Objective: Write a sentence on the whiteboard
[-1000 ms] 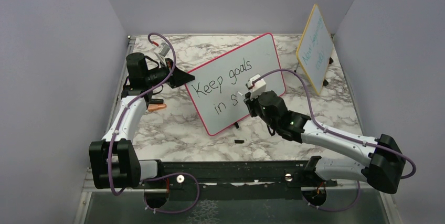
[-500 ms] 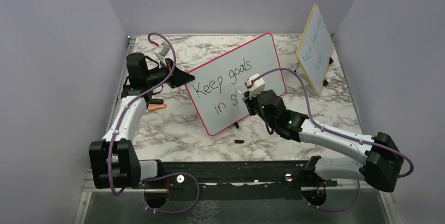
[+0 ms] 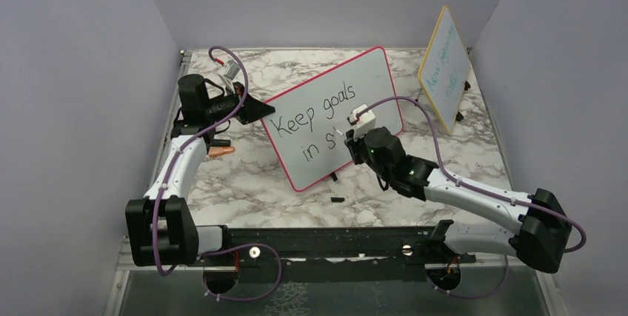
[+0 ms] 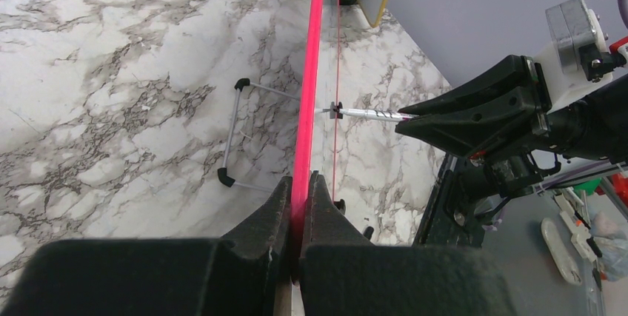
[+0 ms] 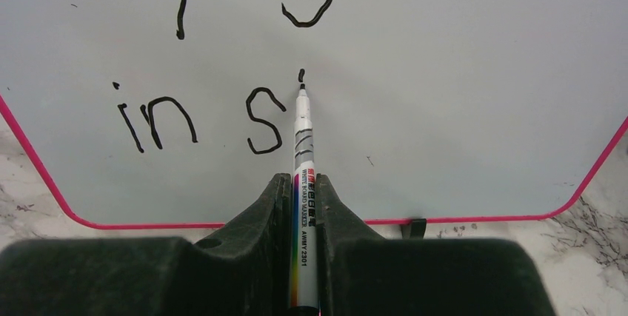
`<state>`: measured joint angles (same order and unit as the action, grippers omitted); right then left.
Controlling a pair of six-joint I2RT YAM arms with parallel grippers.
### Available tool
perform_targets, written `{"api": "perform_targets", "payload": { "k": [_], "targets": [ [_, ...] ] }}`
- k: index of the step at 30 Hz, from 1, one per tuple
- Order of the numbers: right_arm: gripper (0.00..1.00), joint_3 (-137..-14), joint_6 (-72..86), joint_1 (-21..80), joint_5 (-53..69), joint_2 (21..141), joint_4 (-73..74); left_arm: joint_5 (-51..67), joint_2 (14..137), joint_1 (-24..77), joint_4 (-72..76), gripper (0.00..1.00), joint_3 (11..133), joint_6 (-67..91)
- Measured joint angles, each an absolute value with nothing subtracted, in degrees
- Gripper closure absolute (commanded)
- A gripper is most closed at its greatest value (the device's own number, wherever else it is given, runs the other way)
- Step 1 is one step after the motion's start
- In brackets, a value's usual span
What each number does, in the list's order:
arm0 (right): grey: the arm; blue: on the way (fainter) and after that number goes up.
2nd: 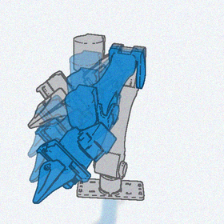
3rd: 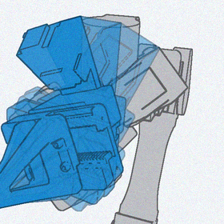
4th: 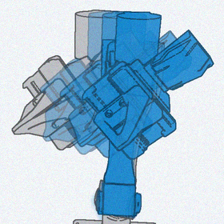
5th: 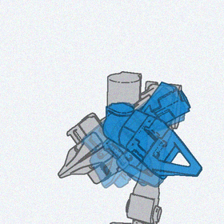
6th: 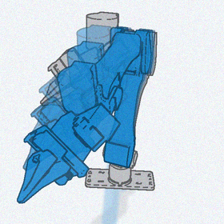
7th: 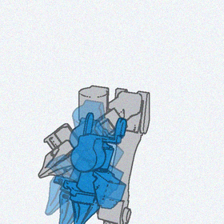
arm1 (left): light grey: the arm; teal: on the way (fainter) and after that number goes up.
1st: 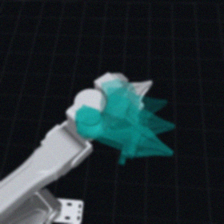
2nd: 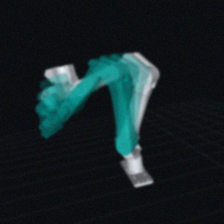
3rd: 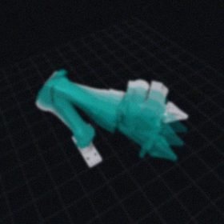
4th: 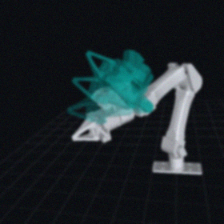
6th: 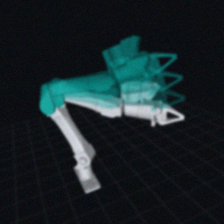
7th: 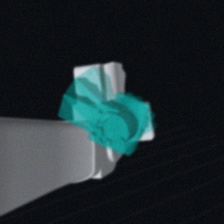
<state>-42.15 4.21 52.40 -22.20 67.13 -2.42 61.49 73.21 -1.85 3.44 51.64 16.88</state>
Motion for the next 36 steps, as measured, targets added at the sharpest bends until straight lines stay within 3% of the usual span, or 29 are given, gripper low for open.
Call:
{"api": "perform_targets", "payload": {
  "k": [36],
  "targets": [
    [1.0,-42.09,4.99,52.38,-21.3,67.13,0.49,61.47,73.28,-1.85,3.42,1.0,51.72,16.88]
  ]
}}
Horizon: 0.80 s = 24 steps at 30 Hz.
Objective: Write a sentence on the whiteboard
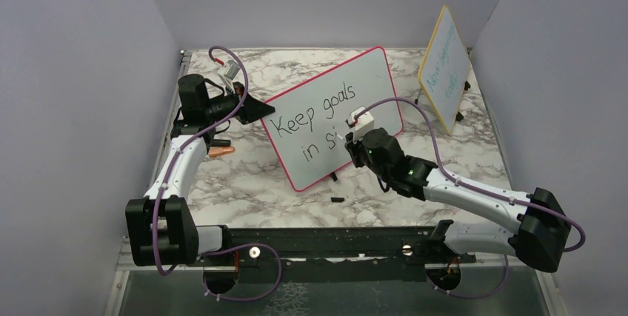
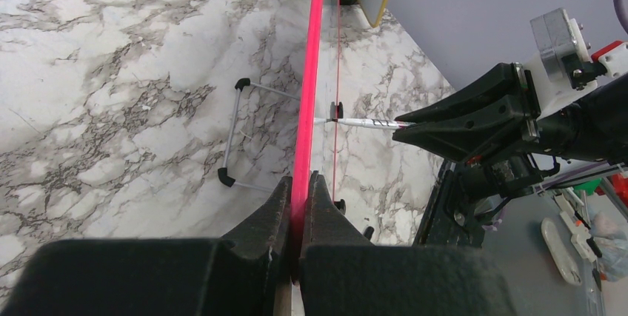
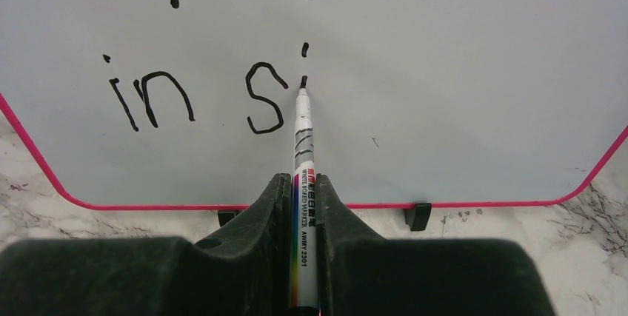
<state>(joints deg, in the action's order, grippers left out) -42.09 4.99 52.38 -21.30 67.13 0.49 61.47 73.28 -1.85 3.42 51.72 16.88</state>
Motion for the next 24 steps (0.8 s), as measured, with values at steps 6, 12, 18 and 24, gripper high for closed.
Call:
{"api": "perform_targets", "payload": {
  "k": [6,12,18,24],
  "targets": [
    [0.99,-42.09,6.0,52.4,-20.75,67.13,3.44,61.47,73.3,-1.83,3.42,1.0,51.72,16.88],
    [1.0,-42.09,6.66,52.4,-20.05,67.11,5.74,61.47,73.3,-1.85,3.4,1.0,51.72,16.88],
    [1.0,-42.09,7.03,52.4,-19.84,67.11,6.76,61.47,73.3,-1.83,3.4,1.0,51.72,16.86],
    [1.0,-42.09,7.05,52.4,-19.84,66.92,6.76,61.47,73.3,-1.85,3.4,1.0,51.72,16.86]
  ]
}}
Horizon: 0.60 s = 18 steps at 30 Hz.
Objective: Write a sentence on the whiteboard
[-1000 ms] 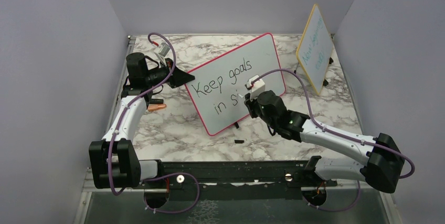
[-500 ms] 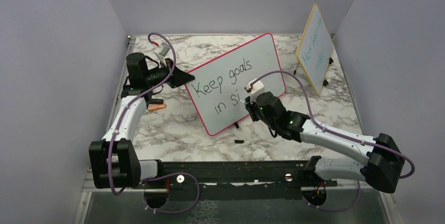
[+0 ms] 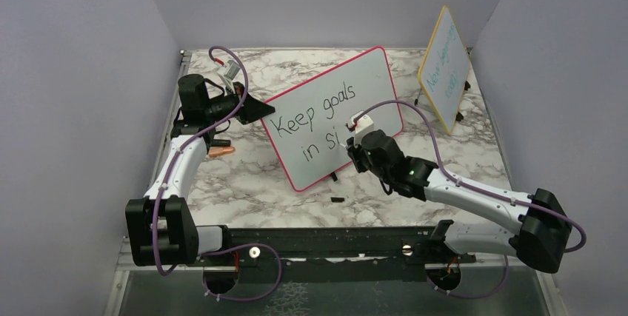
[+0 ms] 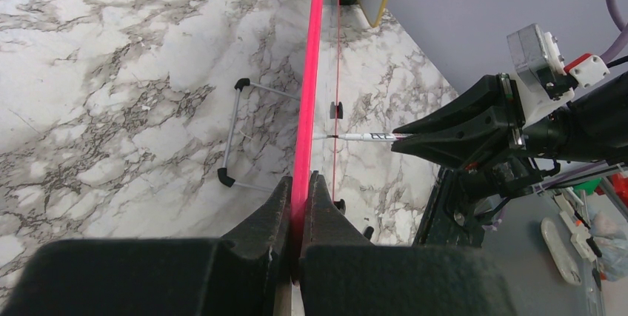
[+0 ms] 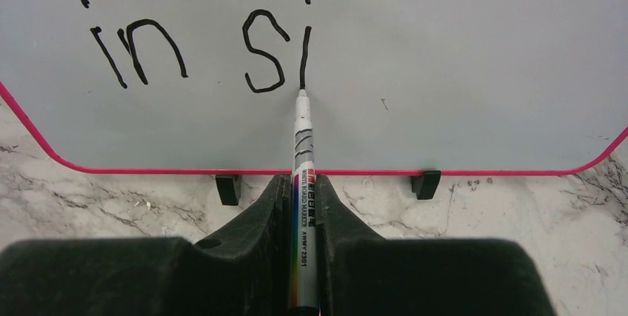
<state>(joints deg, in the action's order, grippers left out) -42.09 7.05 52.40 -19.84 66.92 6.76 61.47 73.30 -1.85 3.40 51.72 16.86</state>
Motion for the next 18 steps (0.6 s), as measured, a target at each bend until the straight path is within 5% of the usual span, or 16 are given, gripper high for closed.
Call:
{"api": "perform_targets", "payload": {
  "k": [18],
  "targets": [
    [1.0,-40.34,6.0,52.01,-23.77,63.09,2.74,61.49,73.3,-1.85,3.4,1.0,51.75,16.86]
  ]
}}
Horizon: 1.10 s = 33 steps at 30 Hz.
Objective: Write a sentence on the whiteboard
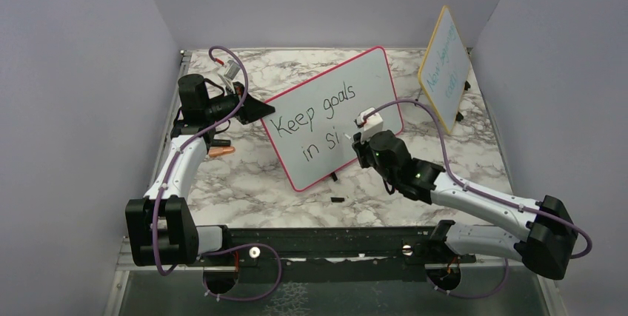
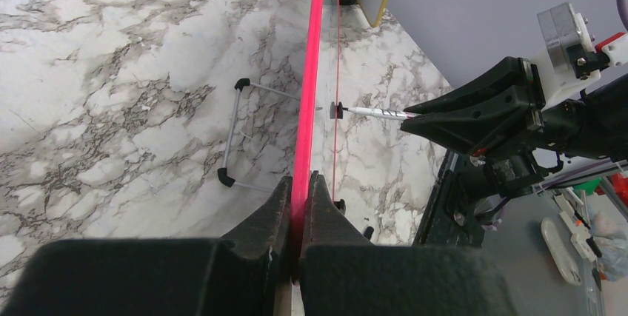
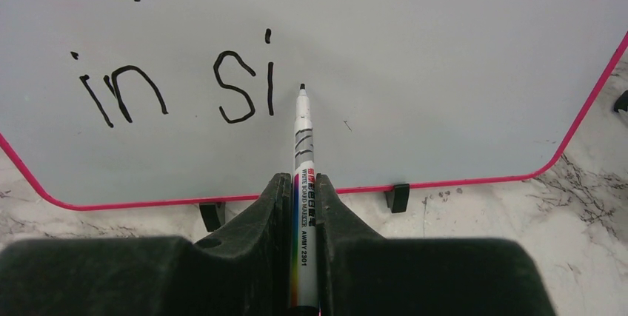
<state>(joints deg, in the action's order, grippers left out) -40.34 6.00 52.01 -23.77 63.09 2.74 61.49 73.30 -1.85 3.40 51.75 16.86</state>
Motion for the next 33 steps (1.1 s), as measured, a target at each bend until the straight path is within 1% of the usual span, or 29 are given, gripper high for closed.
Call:
{"api": "perform_targets", "payload": {
  "k": [13,33],
  "targets": [
    [1.0,-39.33,6.0,51.62,-24.01,64.14,-0.51,61.49,73.3,-1.85,3.4,1.0,51.75,16.86],
    [1.0,-39.31,6.02,50.89,-24.6,65.69,-1.26,61.47,73.3,-1.83,3.38,1.0,51.75,16.86]
  ]
}}
